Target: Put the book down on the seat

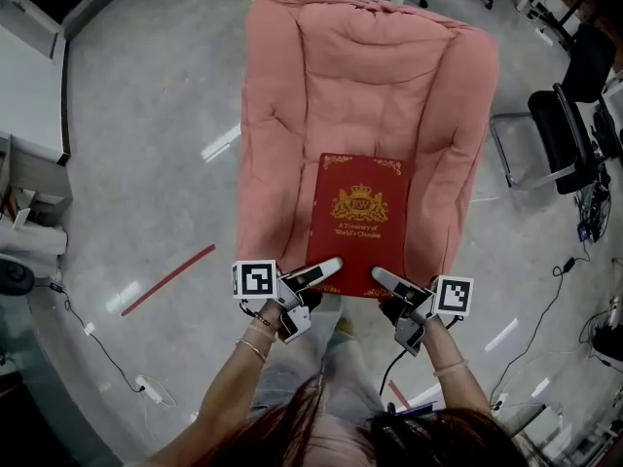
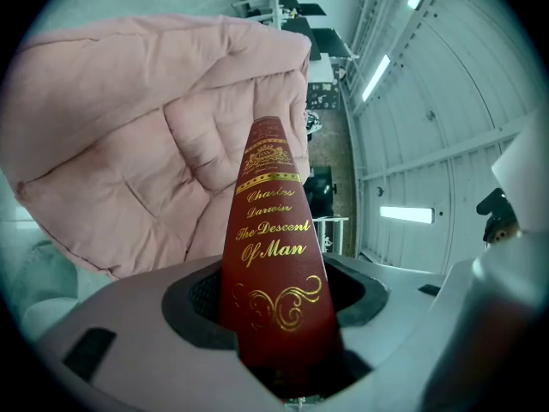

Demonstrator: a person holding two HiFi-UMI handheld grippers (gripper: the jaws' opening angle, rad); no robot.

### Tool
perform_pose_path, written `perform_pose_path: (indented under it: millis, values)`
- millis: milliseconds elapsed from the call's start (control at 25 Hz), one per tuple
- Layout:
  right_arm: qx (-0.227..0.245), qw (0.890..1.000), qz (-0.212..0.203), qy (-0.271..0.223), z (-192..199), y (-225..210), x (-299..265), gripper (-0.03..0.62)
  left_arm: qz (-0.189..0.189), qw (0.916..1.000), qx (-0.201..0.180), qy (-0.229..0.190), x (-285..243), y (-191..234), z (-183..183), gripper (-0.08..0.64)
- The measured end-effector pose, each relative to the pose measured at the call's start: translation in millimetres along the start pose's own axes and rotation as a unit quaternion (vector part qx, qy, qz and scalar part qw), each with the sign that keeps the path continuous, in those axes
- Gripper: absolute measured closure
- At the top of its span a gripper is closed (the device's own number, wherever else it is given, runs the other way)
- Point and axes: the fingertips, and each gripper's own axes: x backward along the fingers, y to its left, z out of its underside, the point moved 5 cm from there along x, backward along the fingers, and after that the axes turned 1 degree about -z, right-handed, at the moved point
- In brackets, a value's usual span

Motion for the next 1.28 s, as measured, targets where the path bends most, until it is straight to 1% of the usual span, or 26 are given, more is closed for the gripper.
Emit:
perform_pose_path:
  millis: [160, 360, 480, 680, 720, 840, 880, 920, 1000, 1040, 1280]
  values:
    - [-0.008, 1.0, 0.007, 0.003, -5.0, -14.8, -7.9, 0.322, -0.01, 0.9998, -0.013, 0.008, -3.3, 17.0, -11.0, 0.288]
    - [-0.016, 1.0, 0.013, 0.008, -11.7, -37.0, -17.7, 0.322, -0.013, 0.9999, 0.008, 0.006, -10.5, 36.9, -19.2, 0.288]
    - [-0.02, 1.0, 0.015, 0.009, -16.1, -51.0, -23.4, 0.322, -0.015, 0.9994, 0.03, 0.001, -14.8, 48.6, -23.1, 0.288]
    - [-0.039, 0.999, 0.014, 0.005, -17.2, -72.1, -30.9, 0.322, -0.026, 0.9989, 0.039, 0.004, -19.4, 68.9, -28.7, 0.288]
    - [-0.041, 0.999, 0.016, 0.005, -16.7, -74.7, -31.4, 0.322, -0.028, 0.9989, 0.038, 0.005, -19.5, 71.7, -29.0, 0.288]
    - [-0.045, 0.999, 0.019, 0.006, -15.5, -81.2, -33.2, 0.322, -0.039, 0.9992, 0.005, 0.013, -17.5, 84.2, -33.0, 0.288]
    - [-0.046, 0.999, 0.02, 0.006, -15.5, -83.9, -34.5, 0.322, -0.04, 0.9991, 0.0, 0.014, -17.3, 88.8, -34.2, 0.288]
    - [-0.047, 0.999, 0.021, 0.006, -16.1, -87.2, -36.1, 0.322, -0.04, 0.9991, 0.005, 0.014, -17.9, 92.7, -35.1, 0.288]
    - [-0.05, 0.998, 0.024, 0.005, -17.8, -94.3, -39.3, 0.322, -0.038, 0.9986, 0.034, 0.011, -21.2, 96.2, -35.9, 0.288]
    - [-0.052, 0.998, 0.026, 0.004, -18.5, -98.0, -40.7, 0.322, -0.037, 0.9984, 0.041, 0.011, -22.7, 98.5, -37.0, 0.288]
    - [-0.061, 0.998, 0.027, -0.001, -22.4, -120.0, -45.7, 0.322, -0.045, 0.9979, 0.045, 0.015, -30.1, 118.7, -42.7, 0.288]
